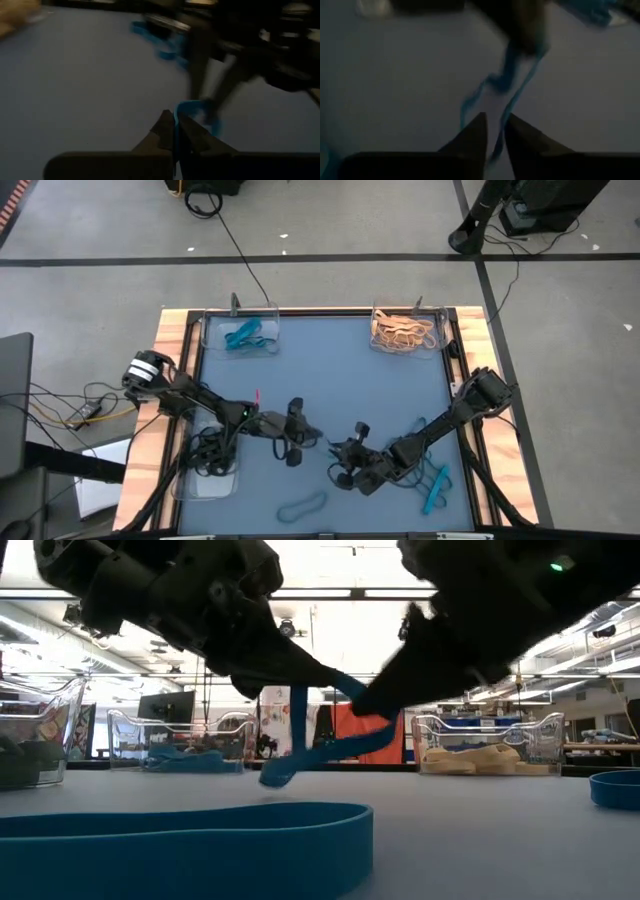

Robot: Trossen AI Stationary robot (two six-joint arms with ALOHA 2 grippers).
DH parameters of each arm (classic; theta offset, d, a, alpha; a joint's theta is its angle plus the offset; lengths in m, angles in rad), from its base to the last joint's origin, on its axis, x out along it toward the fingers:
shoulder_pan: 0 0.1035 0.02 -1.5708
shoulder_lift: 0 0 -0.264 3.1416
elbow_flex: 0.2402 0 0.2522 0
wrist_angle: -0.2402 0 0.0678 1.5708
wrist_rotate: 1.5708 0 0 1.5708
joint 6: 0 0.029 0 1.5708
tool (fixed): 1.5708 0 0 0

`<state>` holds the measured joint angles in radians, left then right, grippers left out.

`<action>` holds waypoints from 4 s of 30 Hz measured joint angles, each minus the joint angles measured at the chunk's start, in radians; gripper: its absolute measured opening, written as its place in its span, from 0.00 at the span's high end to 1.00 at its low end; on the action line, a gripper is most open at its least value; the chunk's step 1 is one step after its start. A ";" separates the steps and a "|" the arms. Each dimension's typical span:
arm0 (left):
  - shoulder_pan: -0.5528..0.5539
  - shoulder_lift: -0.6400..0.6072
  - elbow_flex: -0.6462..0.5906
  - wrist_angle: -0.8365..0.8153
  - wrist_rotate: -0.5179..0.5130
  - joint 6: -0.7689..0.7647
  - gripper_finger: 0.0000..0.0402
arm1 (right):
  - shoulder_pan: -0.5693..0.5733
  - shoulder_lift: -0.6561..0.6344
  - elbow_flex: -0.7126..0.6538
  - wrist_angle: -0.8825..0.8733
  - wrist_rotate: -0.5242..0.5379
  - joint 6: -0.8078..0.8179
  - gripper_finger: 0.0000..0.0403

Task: Sort rubber bands into baskets
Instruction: Put the blue rubber band into the top left transparent bin

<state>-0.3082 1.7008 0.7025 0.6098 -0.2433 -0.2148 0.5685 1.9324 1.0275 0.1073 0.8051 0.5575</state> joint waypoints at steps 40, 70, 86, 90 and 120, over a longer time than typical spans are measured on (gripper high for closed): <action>0.876 -0.531 0.000 -0.791 -0.287 -0.063 0.94 | 0.023 0.001 0.000 -0.236 0.001 0.178 0.60; 0.511 -0.671 -0.032 -0.912 -0.217 -0.108 0.48 | 0.019 0.014 0.000 -0.050 -0.179 0.060 0.60; -0.116 -0.525 -0.086 -0.560 -0.236 -0.227 0.48 | 0.014 0.014 0.000 0.231 -0.418 -0.212 0.59; -0.226 -0.413 -0.086 -0.430 -0.140 -0.159 0.48 | 0.026 0.014 -0.001 0.258 -0.485 -0.213 0.58; -0.415 0.173 0.095 -0.049 -0.105 -0.185 0.48 | 0.056 0.013 -0.001 0.213 -0.350 -0.023 0.58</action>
<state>-0.7237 1.8733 0.7971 0.5605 -0.3479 -0.3997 0.6246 1.9457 1.0270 0.3200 0.4553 0.5344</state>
